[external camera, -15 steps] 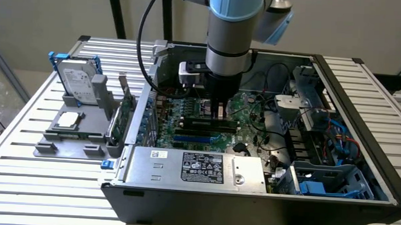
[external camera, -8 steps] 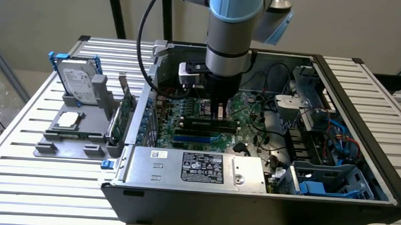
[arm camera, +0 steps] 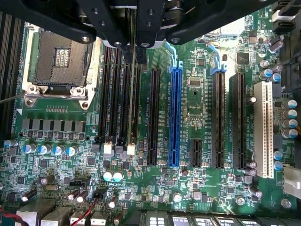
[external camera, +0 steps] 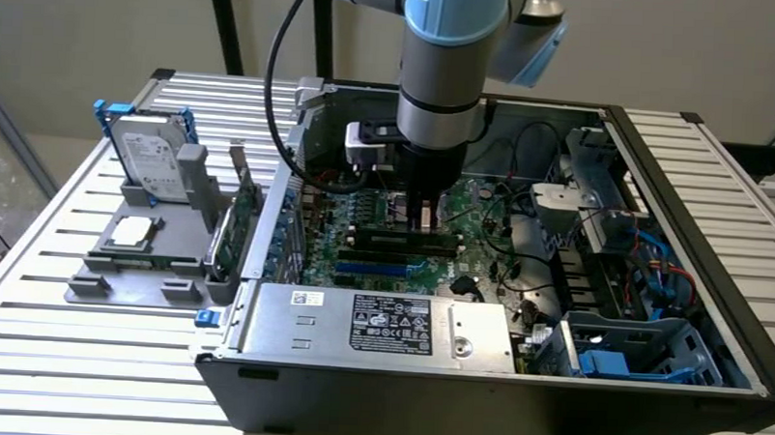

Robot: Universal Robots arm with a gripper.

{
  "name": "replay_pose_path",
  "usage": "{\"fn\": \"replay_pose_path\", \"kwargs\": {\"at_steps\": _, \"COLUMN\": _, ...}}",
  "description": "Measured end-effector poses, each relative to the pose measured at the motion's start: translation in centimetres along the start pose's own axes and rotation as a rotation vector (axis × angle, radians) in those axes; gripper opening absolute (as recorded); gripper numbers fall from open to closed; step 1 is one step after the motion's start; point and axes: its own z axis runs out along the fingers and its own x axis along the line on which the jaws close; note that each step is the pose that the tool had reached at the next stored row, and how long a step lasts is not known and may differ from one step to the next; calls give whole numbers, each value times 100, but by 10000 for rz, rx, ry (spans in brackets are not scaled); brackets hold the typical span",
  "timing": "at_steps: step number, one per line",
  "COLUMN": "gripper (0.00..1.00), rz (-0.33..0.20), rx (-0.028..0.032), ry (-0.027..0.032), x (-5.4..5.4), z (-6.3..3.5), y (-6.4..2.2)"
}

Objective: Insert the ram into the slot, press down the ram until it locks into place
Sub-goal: 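Insert the ram into the slot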

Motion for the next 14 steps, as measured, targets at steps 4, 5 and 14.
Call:
{"fn": "replay_pose_path", "kwargs": {"at_steps": 4, "gripper": 15, "rz": 0, "rx": 1, "ry": -1, "x": -1, "z": 2, "y": 0}}
{"fn": "replay_pose_path", "kwargs": {"at_steps": 5, "gripper": 22, "rz": 1, "rx": 1, "ry": -2, "x": -1, "z": -3, "y": 0}}
{"fn": "replay_pose_path", "kwargs": {"at_steps": 14, "gripper": 22, "rz": 1, "rx": -38, "ry": -5, "x": -5, "z": -259, "y": -5}}
